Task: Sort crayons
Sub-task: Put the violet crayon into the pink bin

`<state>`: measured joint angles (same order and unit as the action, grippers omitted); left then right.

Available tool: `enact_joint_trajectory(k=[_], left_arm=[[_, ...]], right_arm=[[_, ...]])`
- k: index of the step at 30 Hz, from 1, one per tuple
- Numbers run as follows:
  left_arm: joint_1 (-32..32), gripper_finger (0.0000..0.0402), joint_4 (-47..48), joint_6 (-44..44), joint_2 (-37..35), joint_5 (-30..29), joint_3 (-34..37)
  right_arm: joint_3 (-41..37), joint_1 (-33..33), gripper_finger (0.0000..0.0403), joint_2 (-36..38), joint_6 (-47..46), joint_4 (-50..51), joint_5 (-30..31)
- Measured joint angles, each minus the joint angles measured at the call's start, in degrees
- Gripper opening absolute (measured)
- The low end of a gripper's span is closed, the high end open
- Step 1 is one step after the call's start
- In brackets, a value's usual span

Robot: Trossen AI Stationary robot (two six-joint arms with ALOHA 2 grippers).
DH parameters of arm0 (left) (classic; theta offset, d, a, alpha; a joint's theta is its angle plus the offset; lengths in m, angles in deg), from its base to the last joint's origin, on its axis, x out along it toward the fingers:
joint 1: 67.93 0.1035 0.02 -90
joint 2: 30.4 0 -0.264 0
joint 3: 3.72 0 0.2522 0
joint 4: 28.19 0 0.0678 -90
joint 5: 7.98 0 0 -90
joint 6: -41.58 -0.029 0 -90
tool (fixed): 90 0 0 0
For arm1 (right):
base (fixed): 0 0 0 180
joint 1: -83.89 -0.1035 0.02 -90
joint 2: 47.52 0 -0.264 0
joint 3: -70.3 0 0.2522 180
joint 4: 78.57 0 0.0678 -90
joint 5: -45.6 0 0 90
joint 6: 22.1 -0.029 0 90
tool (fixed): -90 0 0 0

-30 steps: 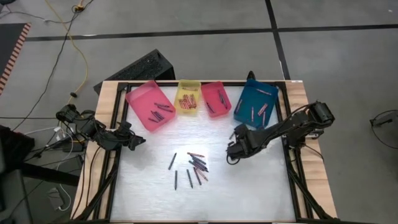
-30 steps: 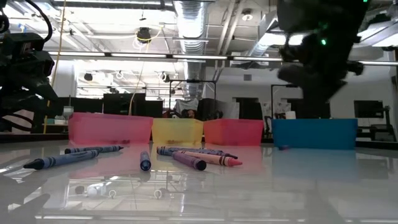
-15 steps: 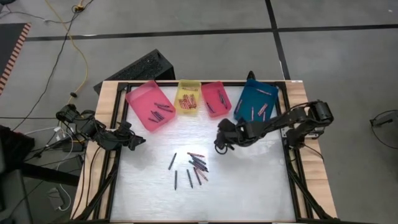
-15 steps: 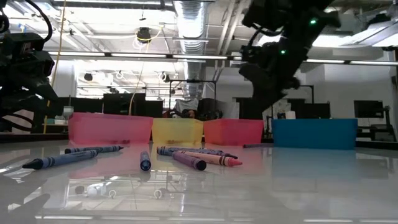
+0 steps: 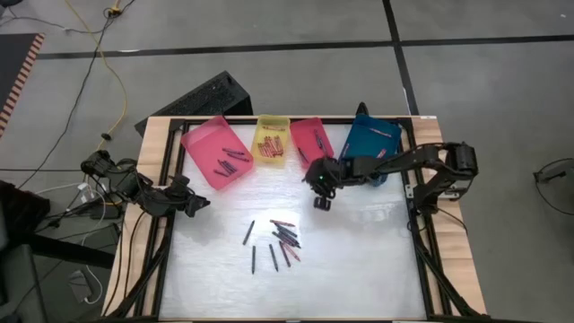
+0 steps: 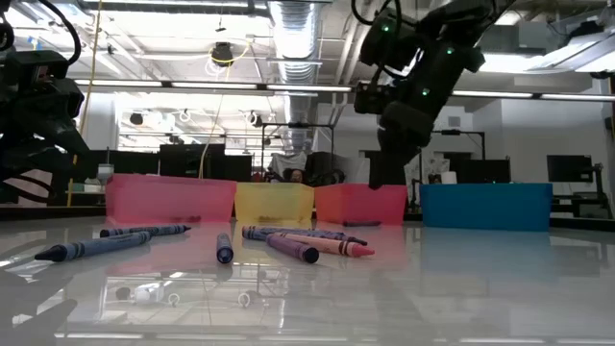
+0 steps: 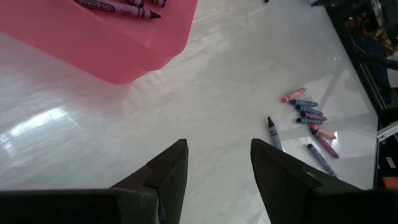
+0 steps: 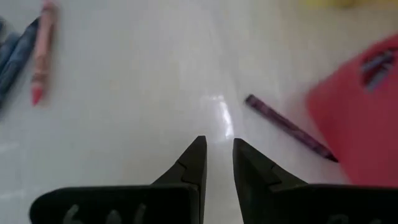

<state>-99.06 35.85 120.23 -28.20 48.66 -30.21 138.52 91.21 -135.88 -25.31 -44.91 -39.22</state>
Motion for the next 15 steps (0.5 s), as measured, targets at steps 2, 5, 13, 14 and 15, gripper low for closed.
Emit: enact_joint_trajectory(k=[2, 5, 13, 14, 15], left_arm=[[-0.01, 0.0165, 0.00, 0.00, -0.01, 0.00, 0.00], [0.00, 0.0165, 0.00, 0.00, 0.01, 0.00, 0.00], [-0.02, 0.0165, 0.00, 0.02, 0.01, 0.00, -0.02], [-0.02, 0.0165, 0.00, 0.00, -0.01, 0.00, -0.02], [-0.02, 0.0165, 0.00, 0.00, 0.00, 0.00, -0.01]], right_arm=[[0.00, 0.99, 0.0075, 0.00, -2.78, -0.07, 1.34], [0.00, 2.15, 0.0075, 0.00, -3.11, -0.53, 2.02], [0.94, 1.15, 0.0075, -0.02, 17.11, -0.72, 2.10], [1.14, 1.09, 0.0075, -0.02, 18.81, -1.25, 2.11], [1.27, 1.09, 0.0075, -0.02, 20.07, -2.00, 2.11]])
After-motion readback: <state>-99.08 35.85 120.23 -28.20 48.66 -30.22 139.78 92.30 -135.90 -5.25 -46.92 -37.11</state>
